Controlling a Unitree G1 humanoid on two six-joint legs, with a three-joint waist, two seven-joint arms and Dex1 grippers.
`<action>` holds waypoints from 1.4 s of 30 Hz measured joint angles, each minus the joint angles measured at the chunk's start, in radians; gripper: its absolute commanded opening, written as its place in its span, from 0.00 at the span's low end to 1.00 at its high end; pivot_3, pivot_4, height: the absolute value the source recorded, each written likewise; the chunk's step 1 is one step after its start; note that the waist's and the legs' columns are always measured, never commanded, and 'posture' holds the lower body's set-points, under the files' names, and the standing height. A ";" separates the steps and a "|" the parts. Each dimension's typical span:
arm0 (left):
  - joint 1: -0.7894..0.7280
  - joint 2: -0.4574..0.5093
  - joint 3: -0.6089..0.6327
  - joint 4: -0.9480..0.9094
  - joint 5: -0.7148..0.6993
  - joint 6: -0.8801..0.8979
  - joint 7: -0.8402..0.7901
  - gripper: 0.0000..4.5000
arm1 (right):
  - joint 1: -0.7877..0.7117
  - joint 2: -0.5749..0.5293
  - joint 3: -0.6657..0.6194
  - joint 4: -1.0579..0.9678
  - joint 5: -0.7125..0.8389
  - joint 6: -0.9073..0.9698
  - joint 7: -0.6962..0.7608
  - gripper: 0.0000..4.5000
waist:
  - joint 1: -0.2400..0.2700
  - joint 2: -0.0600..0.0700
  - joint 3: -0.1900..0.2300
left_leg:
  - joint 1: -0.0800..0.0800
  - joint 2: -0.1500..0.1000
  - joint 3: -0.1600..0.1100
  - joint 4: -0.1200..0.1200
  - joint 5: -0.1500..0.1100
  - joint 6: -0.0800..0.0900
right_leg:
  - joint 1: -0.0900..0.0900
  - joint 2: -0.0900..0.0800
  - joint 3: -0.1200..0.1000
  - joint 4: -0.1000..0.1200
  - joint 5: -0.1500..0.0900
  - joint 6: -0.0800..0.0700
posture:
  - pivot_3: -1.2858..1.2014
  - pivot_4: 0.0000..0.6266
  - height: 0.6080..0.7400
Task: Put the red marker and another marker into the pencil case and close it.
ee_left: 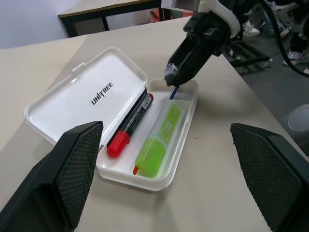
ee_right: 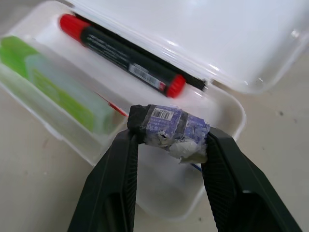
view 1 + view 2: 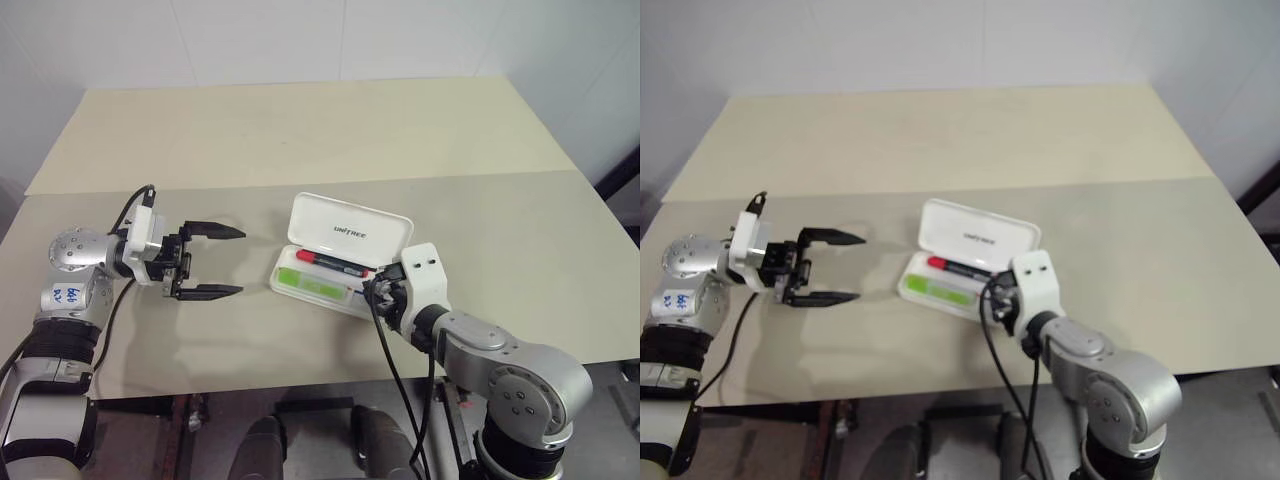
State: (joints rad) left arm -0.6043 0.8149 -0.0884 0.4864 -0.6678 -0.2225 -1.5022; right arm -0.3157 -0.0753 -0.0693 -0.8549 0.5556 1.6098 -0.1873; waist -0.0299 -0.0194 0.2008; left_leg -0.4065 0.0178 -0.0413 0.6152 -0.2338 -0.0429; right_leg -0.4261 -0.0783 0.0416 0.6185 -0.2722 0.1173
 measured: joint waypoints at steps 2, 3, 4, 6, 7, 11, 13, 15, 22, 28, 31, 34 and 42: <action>-0.004 0.000 -0.009 0.000 -0.011 -0.003 0.000 1.00 | 0.010 0.009 -0.016 0.000 0.011 0.000 -0.029 0.35 | -0.001 0.000 0.000 | 0.000 0.000 0.000 0.000 0.000 0.000 | 0.000 0.000 0.000 0.000 0.000 0.000 | 0.52 0.24 1.00; -0.007 0.000 -0.009 0.000 -0.015 -0.003 0.000 1.00 | 0.018 0.011 -0.020 0.000 0.019 0.000 -0.042 0.35 | -0.001 0.000 0.000 | 0.000 0.000 0.000 0.000 0.000 0.000 | 0.000 0.000 0.000 0.000 0.000 0.000 | 0.52 0.24 1.00; -0.010 0.000 -0.009 0.000 -0.018 -0.004 0.000 1.00 | 0.023 0.013 -0.022 0.000 0.027 0.000 -0.052 0.35 | -0.002 0.000 0.000 | 0.000 0.000 0.000 0.000 0.000 0.000 | 0.000 0.000 0.000 0.000 0.000 0.000 | 0.52 0.24 1.00; -0.014 -0.001 -0.010 0.000 -0.024 -0.004 0.000 1.00 | 0.027 0.013 -0.025 0.000 0.046 0.000 -0.070 0.35 | -0.004 0.000 0.000 | 0.000 0.000 0.000 0.000 0.000 0.000 | 0.000 0.000 0.000 0.000 0.000 0.000 | 0.52 0.24 1.00; -0.014 -0.003 -0.010 0.000 -0.029 -0.004 0.000 1.00 | 0.027 0.013 -0.026 0.000 0.058 0.000 -0.080 0.35 | -0.004 0.000 0.000 | 0.000 0.000 0.000 0.000 0.000 0.000 | 0.000 0.000 0.000 0.001 0.000 0.000 | 0.52 0.24 1.00; -0.015 -0.015 -0.010 0.000 -0.036 -0.004 0.000 1.00 | 0.028 0.015 -0.028 0.000 0.106 0.000 -0.113 0.35 | -0.003 0.000 0.000 | 0.000 0.000 0.000 0.000 0.000 0.000 | 0.000 0.000 0.000 0.000 0.000 0.000 | 0.52 0.24 1.00; -0.016 -0.016 -0.010 0.000 -0.036 -0.004 0.000 1.00 | 0.028 0.009 -0.028 0.001 0.135 0.000 -0.126 0.35 | -0.003 0.000 0.000 | 0.000 0.000 0.000 -0.001 0.000 0.000 | 0.000 0.000 0.000 0.000 0.000 0.000 | 0.52 0.24 1.00; -0.019 -0.020 -0.010 0.000 -0.036 -0.003 0.000 1.00 | 0.028 0.004 -0.024 0.005 0.177 0.000 -0.135 0.35 | -0.003 0.000 0.000 | 0.000 0.000 0.000 -0.001 0.000 0.000 | 0.000 0.000 0.000 0.000 0.000 0.000 | 0.52 0.24 1.00; -0.019 -0.032 -0.009 -0.002 -0.037 0.000 0.000 1.00 | 0.025 -0.018 -0.023 0.041 0.290 0.000 -0.196 0.35 | -0.003 0.000 0.000 | 0.000 0.000 0.000 -0.001 0.000 0.000 | 0.000 0.000 0.000 0.000 0.000 0.000 | 0.52 0.24 1.00; -0.019 -0.055 -0.007 -0.003 -0.038 0.003 0.000 1.00 | 0.005 -0.025 -0.025 0.073 0.369 0.000 -0.261 0.35 | -0.002 0.000 0.000 | 0.000 0.000 0.000 -0.001 0.000 0.000 | 0.000 0.000 0.000 0.000 0.000 0.000 | 0.52 0.24 1.00; -0.019 -0.058 -0.001 -0.004 -0.038 0.003 0.000 1.00 | -0.012 -0.031 -0.027 0.078 0.402 0.000 -0.286 0.64 | -0.003 0.000 0.000 | 0.000 0.000 0.000 -0.001 0.000 0.000 | 0.000 0.000 0.000 0.000 0.000 0.000 | 0.52 0.24 1.00; -0.019 -0.060 0.004 -0.005 -0.038 0.004 0.000 1.00 | -0.027 -0.034 -0.028 0.081 0.430 0.000 -0.309 0.88 | -0.002 0.000 0.000 | 0.000 0.000 0.000 -0.001 0.000 0.000 | 0.000 0.000 0.000 0.000 0.000 0.000 | 0.52 0.24 1.00; -0.019 -0.075 0.010 -0.008 -0.038 0.008 0.000 1.00 | -0.045 -0.078 -0.047 0.102 0.511 0.000 -0.336 1.00 | -0.002 0.000 0.000 | 0.000 0.001 0.000 -0.001 0.000 0.000 | 0.000 0.000 0.000 0.000 0.000 0.000 | 0.52 0.24 1.00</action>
State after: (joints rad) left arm -0.6235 0.7394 -0.0784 0.4781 -0.7054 -0.2141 -1.5022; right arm -0.3605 -0.1534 -0.1163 -0.7533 1.0664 1.6098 -0.5231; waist -0.0319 -0.0197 0.2006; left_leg -0.4063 0.0183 -0.0412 0.6143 -0.2338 -0.0428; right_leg -0.4264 -0.0779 0.0415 0.6182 -0.2724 0.1170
